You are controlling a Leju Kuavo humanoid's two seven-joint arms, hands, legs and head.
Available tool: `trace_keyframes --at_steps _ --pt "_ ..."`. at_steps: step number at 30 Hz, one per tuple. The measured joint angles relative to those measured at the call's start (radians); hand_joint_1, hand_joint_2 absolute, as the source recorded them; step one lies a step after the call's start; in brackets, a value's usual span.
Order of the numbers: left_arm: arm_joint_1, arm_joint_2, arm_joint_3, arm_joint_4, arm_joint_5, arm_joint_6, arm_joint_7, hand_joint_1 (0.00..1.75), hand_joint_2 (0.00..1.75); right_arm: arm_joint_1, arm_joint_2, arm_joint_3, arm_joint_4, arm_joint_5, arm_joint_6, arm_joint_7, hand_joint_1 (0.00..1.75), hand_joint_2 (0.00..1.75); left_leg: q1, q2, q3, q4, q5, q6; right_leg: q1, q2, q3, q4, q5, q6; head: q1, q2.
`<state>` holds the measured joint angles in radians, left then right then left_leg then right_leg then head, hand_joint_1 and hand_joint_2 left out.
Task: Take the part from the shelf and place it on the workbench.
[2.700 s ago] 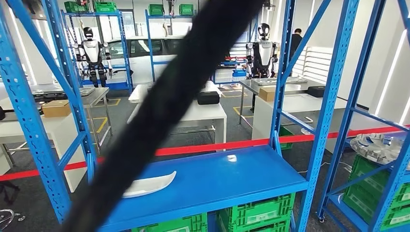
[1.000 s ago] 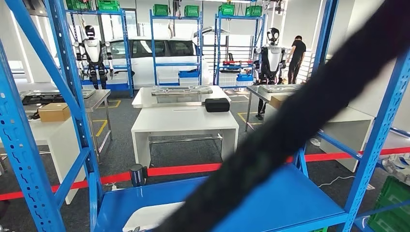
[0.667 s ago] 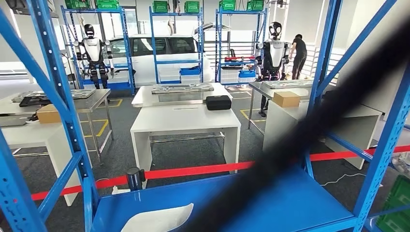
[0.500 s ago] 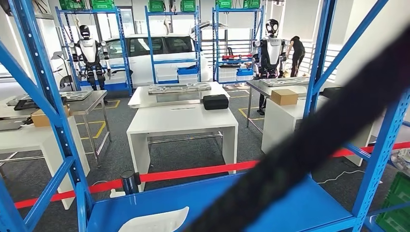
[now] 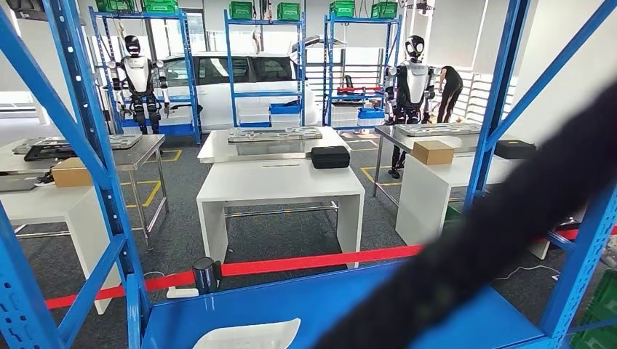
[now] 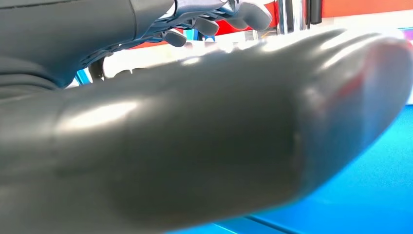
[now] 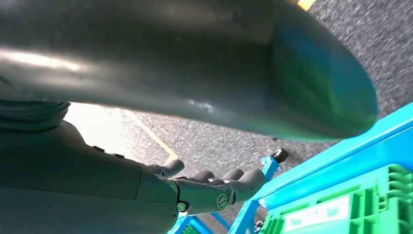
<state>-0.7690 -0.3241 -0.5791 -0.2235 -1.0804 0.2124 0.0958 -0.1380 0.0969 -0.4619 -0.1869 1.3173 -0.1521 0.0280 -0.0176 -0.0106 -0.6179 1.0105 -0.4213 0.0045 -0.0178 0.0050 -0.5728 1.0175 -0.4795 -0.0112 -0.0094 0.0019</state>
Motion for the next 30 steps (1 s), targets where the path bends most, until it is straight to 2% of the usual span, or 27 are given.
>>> trace_keyframes --at_steps 7,30 --pt "-0.001 -0.001 0.0 0.0 -0.02 -0.002 0.001 0.0 0.0 0.002 0.0 -0.004 0.0 0.0 -0.004 0.0 0.0 0.0 -0.001 0.0 0.0 0.0 -0.002 0.009 -0.001 0.0 0.004 -0.008 0.002 0.014 0.002 0.0" --pt "-0.071 0.001 0.004 -0.002 -0.052 0.016 0.009 0.0 0.0 -0.001 -0.001 -0.005 0.0 0.017 0.004 0.004 0.0 0.0 0.001 0.0 0.002 -0.001 -0.002 0.009 0.001 0.0 0.004 -0.008 0.002 0.016 0.002 0.0"
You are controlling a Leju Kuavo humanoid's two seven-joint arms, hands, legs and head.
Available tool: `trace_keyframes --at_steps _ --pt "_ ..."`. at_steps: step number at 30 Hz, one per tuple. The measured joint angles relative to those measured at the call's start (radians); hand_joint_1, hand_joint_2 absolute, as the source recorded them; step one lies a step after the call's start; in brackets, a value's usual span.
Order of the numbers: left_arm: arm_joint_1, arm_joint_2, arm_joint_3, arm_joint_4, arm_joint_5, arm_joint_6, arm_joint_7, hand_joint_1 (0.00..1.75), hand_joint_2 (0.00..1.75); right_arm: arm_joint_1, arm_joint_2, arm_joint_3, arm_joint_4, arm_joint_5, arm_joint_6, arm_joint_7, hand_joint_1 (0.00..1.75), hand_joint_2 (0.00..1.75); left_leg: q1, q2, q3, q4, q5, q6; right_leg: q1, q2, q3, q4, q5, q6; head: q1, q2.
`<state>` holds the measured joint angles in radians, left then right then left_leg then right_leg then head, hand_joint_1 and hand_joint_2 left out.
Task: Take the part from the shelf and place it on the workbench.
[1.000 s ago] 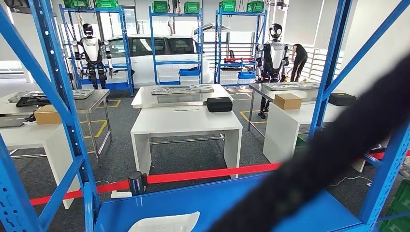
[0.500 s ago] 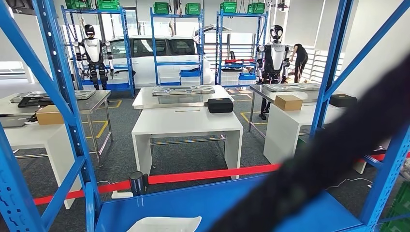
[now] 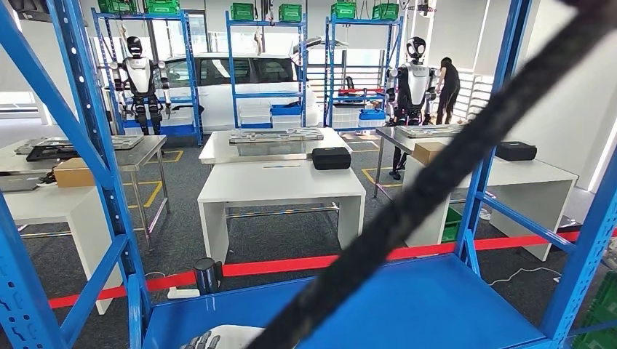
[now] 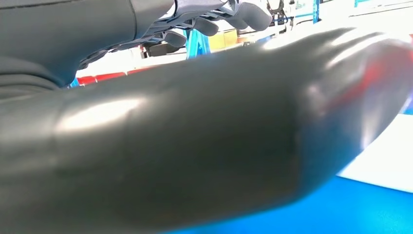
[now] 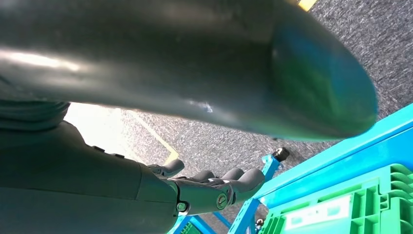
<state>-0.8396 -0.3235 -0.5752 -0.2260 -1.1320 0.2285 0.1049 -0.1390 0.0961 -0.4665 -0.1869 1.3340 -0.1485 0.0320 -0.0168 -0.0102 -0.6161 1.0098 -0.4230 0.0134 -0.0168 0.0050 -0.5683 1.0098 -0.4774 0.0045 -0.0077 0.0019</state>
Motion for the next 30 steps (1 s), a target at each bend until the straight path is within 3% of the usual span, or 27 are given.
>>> trace_keyframes --at_steps 8,12,14,16,17,18,19,21,23,25,27,28,30 --pt "-0.001 0.001 0.001 0.0 -0.002 0.0 0.002 0.0 0.0 0.0 0.0 0.0 0.0 0.0 0.0 0.0 0.0 0.0 -0.001 0.0 -0.001 0.002 -0.002 0.002 -0.002 0.0 0.001 -0.002 0.001 0.002 0.0 0.0" --pt "-0.001 0.003 0.001 -0.004 -0.004 0.0 0.006 0.0 0.0 -0.003 0.001 0.0 -0.001 0.004 0.002 -0.001 0.0 0.0 0.0 0.001 0.022 -0.031 -0.003 0.028 -0.007 -0.003 0.01 -0.01 -0.005 0.021 0.0 0.0" --pt "-0.002 0.004 0.002 -0.006 -0.004 0.0 0.007 0.0 0.0 -0.005 0.001 0.0 -0.001 0.007 0.004 -0.001 0.0 0.0 0.007 0.004 0.042 -0.051 0.005 0.035 -0.007 -0.002 -0.024 0.062 -0.038 0.024 0.002 0.0" --pt "0.0 0.006 0.003 -0.005 -0.004 0.0 0.007 0.0 0.0 -0.005 0.001 0.0 -0.001 0.008 0.008 -0.001 0.0 0.0 0.008 0.006 0.047 -0.05 0.001 0.035 -0.009 -0.002 -0.099 0.194 -0.09 0.03 0.004 0.0" --pt "0.004 0.006 0.003 -0.005 -0.004 0.0 0.007 0.0 0.0 -0.005 0.001 0.0 -0.001 0.01 0.009 0.0 0.0 0.0 0.009 0.005 0.048 -0.046 -0.003 0.032 -0.012 -0.002 -0.132 0.245 -0.102 0.034 0.004 0.0" --pt "0.007 0.008 0.003 -0.005 -0.003 0.0 0.007 0.0 0.0 -0.004 0.0 0.0 -0.001 0.011 0.01 0.0 0.0 0.0 0.012 0.005 0.048 -0.041 -0.009 0.027 -0.015 -0.002 -0.149 0.261 -0.093 0.038 0.004 0.0" --pt "0.009 0.009 0.003 -0.005 -0.003 0.0 0.007 0.0 0.0 -0.005 0.0 0.0 -0.001 0.013 0.01 0.0 0.0 0.0 0.017 0.004 0.048 -0.032 -0.016 0.02 -0.019 -0.003 -0.146 0.236 -0.065 0.043 0.005 0.0" --pt "0.01 0.011 0.005 -0.005 -0.003 0.0 0.008 0.0 0.0 -0.006 0.0 0.0 -0.001 0.016 0.011 0.0 0.0 0.0 0.027 0.003 0.048 -0.005 -0.039 0.001 -0.028 -0.005 -0.101 0.123 0.003 0.056 0.006 0.0" --pt "0.011 0.014 0.009 -0.005 -0.003 0.0 0.008 0.0 0.0 -0.007 0.004 0.0 0.0 0.018 0.011 0.0 0.0 0.0 0.028 0.002 0.039 0.023 -0.063 -0.019 -0.031 -0.001 -0.07 0.055 0.021 0.049 0.006 0.0" --pt "0.013 0.016 0.012 -0.005 -0.003 0.0 0.008 0.0 0.0 -0.007 0.006 0.0 0.0 0.018 0.012 0.0 0.0 0.0 0.025 0.001 0.035 0.031 -0.074 -0.029 -0.027 0.004 -0.068 0.058 0.006 0.024 0.004 0.001" --pt "0.013 0.018 0.014 -0.006 -0.003 0.0 0.008 0.0 0.0 -0.007 0.006 0.0 0.0 0.018 0.012 -0.001 0.0 0.0 0.027 0.001 0.038 0.033 -0.08 -0.036 -0.027 0.004 -0.063 0.062 -0.002 0.007 0.001 0.001" --pt "0.012 0.018 0.016 -0.006 -0.003 0.0 0.008 0.0 0.0 -0.008 0.006 0.0 0.0 0.018 0.012 -0.001 0.0 0.0 0.028 0.003 0.031 0.053 -0.09 -0.039 -0.028 0.004 -0.058 0.062 -0.005 0.001 0.0 0.001" --pt "0.013 0.019 0.019 -0.006 -0.001 0.0 0.008 0.0 0.0 -0.009 0.006 0.0 0.0 0.019 0.012 0.0 0.0 0.0 0.029 0.005 -0.024 0.156 -0.131 -0.046 -0.026 0.003 -0.047 0.06 -0.012 -0.01 -0.003 0.001"
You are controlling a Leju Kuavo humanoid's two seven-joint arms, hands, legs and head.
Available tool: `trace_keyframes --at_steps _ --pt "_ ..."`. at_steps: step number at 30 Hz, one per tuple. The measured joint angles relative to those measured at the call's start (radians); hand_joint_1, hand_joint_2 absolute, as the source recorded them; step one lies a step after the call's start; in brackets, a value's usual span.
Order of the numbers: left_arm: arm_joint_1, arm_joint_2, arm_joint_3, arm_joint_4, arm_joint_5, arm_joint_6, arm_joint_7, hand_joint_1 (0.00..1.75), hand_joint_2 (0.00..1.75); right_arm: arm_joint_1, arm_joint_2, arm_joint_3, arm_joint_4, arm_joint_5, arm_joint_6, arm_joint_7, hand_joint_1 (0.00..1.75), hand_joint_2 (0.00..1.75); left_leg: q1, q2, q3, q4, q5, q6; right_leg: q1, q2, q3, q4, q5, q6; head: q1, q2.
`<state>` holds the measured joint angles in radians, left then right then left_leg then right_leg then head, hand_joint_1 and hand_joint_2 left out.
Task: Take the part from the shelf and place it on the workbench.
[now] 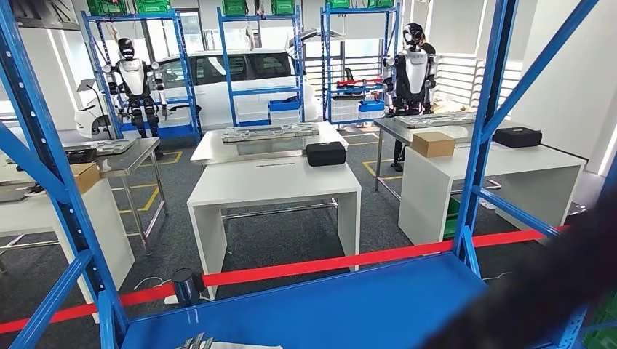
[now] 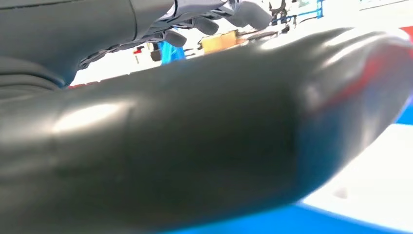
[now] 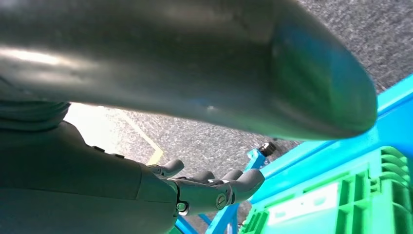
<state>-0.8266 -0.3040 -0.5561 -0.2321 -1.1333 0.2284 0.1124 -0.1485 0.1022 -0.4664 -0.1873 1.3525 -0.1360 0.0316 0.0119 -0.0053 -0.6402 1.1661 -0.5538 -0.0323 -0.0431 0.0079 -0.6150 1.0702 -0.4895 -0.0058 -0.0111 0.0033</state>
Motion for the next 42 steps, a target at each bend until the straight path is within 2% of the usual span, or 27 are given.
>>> trace_keyframes --at_steps 2,3,4,6,8,9,11,13,14,15,17,18,19,20,21,23,24,27,29,30,32,33,34,35,38,40,42 --pt "0.005 0.003 0.002 0.001 0.003 -0.001 -0.004 0.0 0.0 -0.002 0.0 0.0 0.0 0.001 0.001 0.001 0.0 0.0 0.0 0.0 -0.082 0.124 -0.034 0.0 0.004 0.0 0.009 -0.001 -0.008 -0.007 -0.001 0.0" --pt "0.008 0.005 0.003 0.001 0.005 -0.002 -0.006 0.0 0.0 -0.002 0.0 0.0 0.0 0.001 0.001 0.001 0.0 0.0 -0.001 0.0 -0.108 0.151 -0.027 0.004 0.007 0.001 0.014 -0.001 -0.012 -0.009 -0.002 0.0" --pt "0.01 0.006 0.004 0.002 0.007 -0.003 -0.008 0.0 0.0 -0.002 0.0 0.0 0.0 0.001 0.001 0.001 0.0 0.0 -0.003 0.0 -0.117 0.141 0.0 0.011 0.01 0.003 0.02 -0.001 -0.018 -0.011 -0.002 0.0" --pt "0.01 0.008 0.006 0.002 0.008 -0.005 -0.01 0.0 0.0 -0.002 0.0 0.0 0.0 0.001 0.001 0.001 0.0 0.0 -0.012 -0.001 -0.089 0.034 0.092 0.033 0.016 0.006 0.038 -0.002 -0.03 -0.013 -0.002 0.0" --pt "0.009 0.009 0.007 0.002 0.008 -0.008 -0.013 0.0 0.0 -0.005 0.002 0.0 0.0 0.002 0.003 0.001 0.0 0.0 -0.024 -0.003 -0.042 -0.074 0.148 0.056 0.02 0.007 0.052 -0.008 -0.039 -0.01 -0.001 0.0" --pt "0.009 0.01 0.008 0.003 0.008 -0.01 -0.014 0.0 0.0 -0.007 0.002 0.0 0.0 0.002 0.004 0.001 0.0 0.0 -0.03 -0.003 -0.028 -0.104 0.153 0.064 0.019 0.008 0.055 -0.012 -0.041 -0.006 -0.001 0.0" --pt "0.009 0.011 0.008 0.003 0.008 -0.013 -0.016 0.0 0.0 -0.008 0.003 0.0 0.0 0.003 0.008 0.0 0.0 0.0 -0.035 -0.002 -0.015 -0.127 0.145 0.07 0.016 0.008 0.06 -0.024 -0.04 0.006 -0.002 0.0" --pt "0.011 0.012 0.008 0.002 0.008 -0.014 -0.016 0.0 0.0 -0.009 0.003 0.0 0.0 0.003 0.008 0.0 0.0 0.0 -0.03 -0.001 0.004 -0.154 0.145 0.07 0.016 0.003 0.062 -0.02 -0.048 0.015 0.001 0.0" --pt "0.01 0.012 0.008 0.002 0.008 -0.014 -0.016 0.0 0.0 -0.011 0.003 0.0 0.0 0.003 0.008 0.0 0.0 0.0 -0.026 0.0 0.013 -0.166 0.147 0.07 0.018 0.001 0.051 0.004 -0.062 0.019 0.002 0.0" --pt "0.011 0.012 0.008 0.001 0.008 -0.015 -0.016 0.0 0.0 -0.011 0.002 0.0 0.0 0.003 0.008 0.0 0.0 0.0 -0.023 0.001 0.021 -0.173 0.147 0.07 0.018 -0.002 0.027 0.051 -0.082 0.02 0.004 0.0" --pt "0.014 0.011 0.008 0.001 0.008 -0.015 -0.016 0.0 0.0 -0.011 0.001 0.0 0.0 0.003 0.008 0.0 0.0 0.0 -0.023 0.001 0.024 -0.172 0.142 0.074 0.019 -0.002 -0.048 0.176 -0.124 0.025 0.006 0.0" --pt "0.018 0.011 0.009 0.002 0.008 -0.016 -0.016 0.0 0.0 -0.009 0.001 0.0 0.0 0.003 0.008 0.0 0.0 0.0 -0.023 0.001 0.024 -0.169 0.139 0.074 0.018 -0.002 -0.08 0.22 -0.131 0.028 0.007 0.0" --pt "0.022 0.011 0.009 0.002 0.009 -0.017 -0.017 0.0 0.0 -0.008 0.0 0.0 0.0 0.002 0.008 0.0 0.0 0.0 -0.022 0.0 0.024 -0.165 0.135 0.073 0.017 -0.003 -0.095 0.23 -0.117 0.031 0.008 0.0" --pt "0.024 0.011 0.009 0.003 0.01 -0.017 -0.018 0.0 0.0 -0.007 -0.001 0.0 0.0 0.002 0.007 0.0 0.0 0.0 -0.021 -0.001 0.024 -0.159 0.13 0.071 0.016 -0.003 -0.09 0.201 -0.086 0.033 0.008 0.0" --pt "0.026 0.011 0.01 0.003 0.011 -0.018 -0.019 0.0 0.0 -0.008 -0.002 0.0 0.0 0.002 0.006 0.0 0.0 0.0 -0.02 -0.001 0.023 -0.15 0.124 0.066 0.014 -0.005 -0.068 0.139 -0.045 0.035 0.008 0.0" --pt "0.027 0.011 0.015 0.004 0.013 -0.018 -0.021 0.0 0.0 -0.01 -0.002 0.0 0.0 0.002 0.006 0.0 0.0 0.0 -0.022 -0.001 0.019 -0.13 0.11 0.054 0.014 -0.007 -0.022 0.03 0.001 0.032 0.009 0.0" --pt "0.027 0.011 0.017 0.004 0.013 -0.018 -0.021 0.0 0.0 -0.01 -0.002 0.0 0.0 0.002 0.005 0.0 0.0 0.0 -0.024 -0.001 0.017 -0.123 0.104 0.049 0.014 -0.007 -0.009 0.003 0.007 0.027 0.009 0.0" --pt "0.029 0.011 0.021 0.004 0.013 -0.017 -0.024 0.0 0.0 -0.008 -0.002 0.0 0.0 0.002 0.005 0.0 0.0 0.0 -0.025 -0.001 0.016 -0.121 0.1 0.034 0.015 -0.004 -0.005 -0.004 0.004 0.009 0.007 0.0" --pt "0.029 0.011 0.023 0.004 0.013 -0.017 -0.025 0.0 0.0 -0.009 -0.002 0.0 0.0 0.002 0.005 0.0 0.0 0.0 -0.023 0.0 0.002 -0.09 0.078 0.022 0.012 -0.004 -0.002 -0.01 0.009 -0.002 0.006 0.0" --pt "0.029 0.011 0.024 0.004 0.013 -0.016 -0.026 0.0 0.0 -0.009 -0.002 0.0 0.0 0.003 0.004 0.0 0.0 0.0 -0.02 0.0 -0.016 -0.05 0.054 0.015 0.01 -0.005 0.0 -0.012 0.01 -0.006 0.006 0.0" --pt "0.034 0.012 0.026 0.005 0.013 -0.015 -0.026 0.0 0.0 -0.008 -0.003 0.0 0.0 0.004 0.005 0.0 0.0 0.0 -0.015 0.0 -0.072 0.073 -0.005 0.005 0.009 -0.005 0.0 -0.013 0.011 -0.009 0.005 0.0" --pt "0.037 0.013 0.027 0.006 0.013 -0.015 -0.026 0.0 0.0 -0.008 -0.003 0.0 0.0 0.005 0.005 0.0 0.0 0.0 -0.012 0.0 -0.095 0.121 -0.02 0.003 0.009 -0.005 0.0 -0.013 0.011 -0.01 0.005 0.0" --pt "0.041 0.014 0.028 0.007 0.013 -0.014 -0.027 0.0 0.0 -0.008 -0.003 0.0 0.0 0.006 0.006 0.0 0.0 0.0 -0.01 0.0 -0.104 0.141 -0.02 0.002 0.008 -0.005 0.0 -0.013 0.01 -0.01 0.004 0.0" --pt "0.043 0.014 0.03 0.008 0.013 -0.013 -0.027 0.0 0.0 -0.008 -0.003 0.0 0.0 0.006 0.006 0.0 0.0 0.0 -0.009 0.0 -0.095 0.121 -0.001 0.003 0.008 -0.004 0.0 -0.013 0.01 -0.009 0.004 0.0" --pt "0.042 0.015 0.035 0.007 0.014 -0.01 -0.031 0.0 0.0 -0.009 -0.003 0.0 0.0 0.006 0.006 0.0 0.0 0.0 -0.011 0.0 -0.002 -0.064 0.08 0.013 0.008 -0.003 0.004 -0.013 0.008 -0.003 0.004 0.0" --pt "0.041 0.015 0.038 0.006 0.016 -0.009 -0.035 0.0 0.0 -0.009 -0.003 0.0 0.0 0.006 0.006 -0.001 0.0 0.0 -0.017 -0.001 0.032 -0.128 0.093 0.022 0.009 -0.003 0.006 -0.017 0.009 0.01 0.005 0.0" --pt "0.042 0.015 0.043 0.006 0.019 -0.009 -0.038 0.0 0.0 -0.009 -0.003 0.0 0.0 0.006 0.006 -0.001 0.0 0.0 -0.02 -0.002 0.037 -0.137 0.097 0.03 0.008 -0.003 0.011 -0.026 0.011 0.022 0.006 0.0"
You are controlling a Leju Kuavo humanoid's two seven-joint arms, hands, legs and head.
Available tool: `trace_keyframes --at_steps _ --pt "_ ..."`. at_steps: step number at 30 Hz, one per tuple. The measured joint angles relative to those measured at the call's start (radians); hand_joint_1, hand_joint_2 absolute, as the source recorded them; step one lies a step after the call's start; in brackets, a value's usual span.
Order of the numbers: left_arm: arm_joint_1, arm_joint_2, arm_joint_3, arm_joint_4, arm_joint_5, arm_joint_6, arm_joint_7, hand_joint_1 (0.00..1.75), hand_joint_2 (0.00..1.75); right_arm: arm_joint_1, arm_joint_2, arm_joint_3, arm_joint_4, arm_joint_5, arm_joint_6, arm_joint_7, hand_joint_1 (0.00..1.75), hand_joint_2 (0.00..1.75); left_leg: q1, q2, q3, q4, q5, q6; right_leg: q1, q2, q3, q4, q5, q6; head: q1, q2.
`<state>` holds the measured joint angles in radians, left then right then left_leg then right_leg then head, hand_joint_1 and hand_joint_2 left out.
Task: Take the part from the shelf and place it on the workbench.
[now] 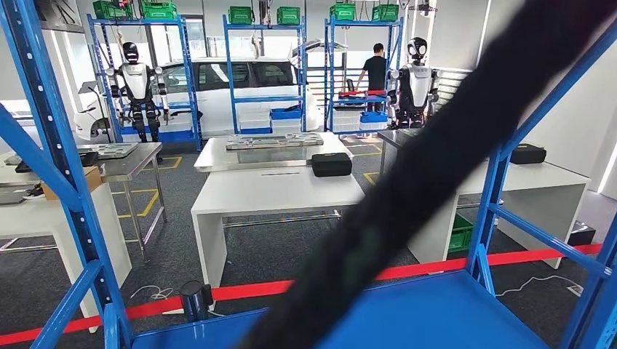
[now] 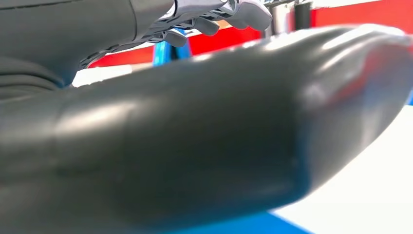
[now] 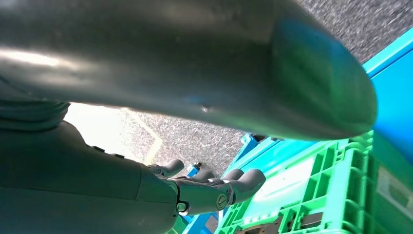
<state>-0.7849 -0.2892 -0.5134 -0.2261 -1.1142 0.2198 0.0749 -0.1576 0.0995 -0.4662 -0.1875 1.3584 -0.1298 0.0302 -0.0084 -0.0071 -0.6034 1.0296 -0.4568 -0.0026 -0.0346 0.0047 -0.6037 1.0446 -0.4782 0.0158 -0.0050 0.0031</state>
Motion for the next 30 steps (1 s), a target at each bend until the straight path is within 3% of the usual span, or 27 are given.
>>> trace_keyframes --at_steps 4,7,10,13,30 --pt "-0.002 -0.002 0.007 -0.001 0.001 0.001 -0.003 0.0 0.0 -0.002 -0.001 0.0 0.0 0.0 -0.001 -0.002 0.0 0.0 0.002 -0.003 0.011 -0.024 0.016 -0.001 0.002 -0.001 0.015 -0.029 0.016 -0.039 0.002 0.0" --pt "-0.001 -0.003 0.008 0.0 0.001 0.001 -0.003 0.0 0.0 -0.002 -0.002 0.0 0.0 0.0 -0.001 -0.001 0.0 0.0 0.001 -0.003 0.01 -0.025 0.016 0.007 0.002 -0.001 0.021 -0.041 0.021 -0.025 0.003 0.0" --pt "-0.001 -0.003 0.008 0.0 0.001 0.001 -0.003 0.0 0.0 -0.002 -0.002 0.0 0.0 0.0 -0.002 -0.001 0.0 0.0 0.0 -0.003 0.01 -0.024 0.016 0.012 0.0 -0.001 0.025 -0.049 0.024 -0.001 0.003 0.0" --pt "-0.001 -0.003 0.008 0.0 0.001 0.001 -0.003 0.0 0.0 -0.002 -0.002 0.0 0.0 0.0 -0.002 -0.001 0.0 0.0 -0.001 -0.003 0.01 -0.024 0.016 0.013 -0.001 -0.001 0.025 -0.051 0.025 0.01 0.002 0.0" --pt "0.013 -0.041 0.008 0.0 -0.038 0.039 0.003 0.0 0.0 0.002 -0.002 -0.003 0.0 0.002 -0.009 -0.001 0.0 0.0 0.0 -0.002 0.01 -0.024 0.017 0.013 0.0 -0.001 0.022 -0.045 0.024 0.012 0.002 0.0"
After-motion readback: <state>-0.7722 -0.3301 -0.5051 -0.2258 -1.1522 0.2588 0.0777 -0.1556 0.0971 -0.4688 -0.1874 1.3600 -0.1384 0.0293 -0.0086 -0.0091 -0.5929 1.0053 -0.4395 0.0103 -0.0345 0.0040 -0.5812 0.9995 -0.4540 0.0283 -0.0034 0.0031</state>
